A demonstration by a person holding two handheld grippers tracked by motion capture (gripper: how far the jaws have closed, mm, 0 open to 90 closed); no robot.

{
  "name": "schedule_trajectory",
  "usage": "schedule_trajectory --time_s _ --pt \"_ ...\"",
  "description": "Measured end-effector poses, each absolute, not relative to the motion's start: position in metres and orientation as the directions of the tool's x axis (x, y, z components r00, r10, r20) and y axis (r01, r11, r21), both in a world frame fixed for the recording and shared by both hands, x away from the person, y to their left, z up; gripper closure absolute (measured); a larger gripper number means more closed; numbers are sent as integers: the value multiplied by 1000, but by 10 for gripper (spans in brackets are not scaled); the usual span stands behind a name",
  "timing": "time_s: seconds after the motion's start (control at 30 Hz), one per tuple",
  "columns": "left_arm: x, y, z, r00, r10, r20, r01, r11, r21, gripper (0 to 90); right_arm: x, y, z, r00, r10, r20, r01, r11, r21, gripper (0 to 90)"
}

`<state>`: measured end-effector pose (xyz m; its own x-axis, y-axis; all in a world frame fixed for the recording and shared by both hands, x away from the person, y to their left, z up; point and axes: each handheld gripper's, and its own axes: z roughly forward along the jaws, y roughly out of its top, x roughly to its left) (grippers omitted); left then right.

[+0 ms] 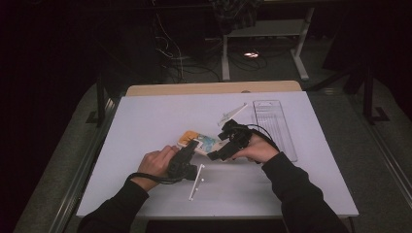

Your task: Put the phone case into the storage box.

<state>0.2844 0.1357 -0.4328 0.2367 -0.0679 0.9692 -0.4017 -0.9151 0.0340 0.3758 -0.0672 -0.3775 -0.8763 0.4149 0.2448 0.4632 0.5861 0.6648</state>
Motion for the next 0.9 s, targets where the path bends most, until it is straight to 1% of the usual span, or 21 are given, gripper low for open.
schedule_trajectory --time_s 0.1,0.27,0.37,0.4,0.47,0.9 --pt "286 138 -432 243 -66 968 -386 -922 34 802 375 -69 -376 -871 414 262 474 572 670 28" --pt "290 143 -431 257 -63 964 -361 -932 35 802 375 -72 -375 -870 417 264 476 568 672 13" --pt "291 147 -430 258 -54 965 -348 -937 41 802 375 -75 -375 -869 421 262 477 568 671 10" --pt "292 148 -431 260 -50 964 -346 -937 45 802 377 -77 -377 -878 416 239 456 573 680 9" --pt "292 150 -430 257 -49 965 -338 -940 42 802 376 -79 -376 -867 426 259 478 564 673 10" --pt "295 159 -428 272 -31 962 -309 -949 57 802 370 -98 -379 -861 447 243 483 569 665 10"
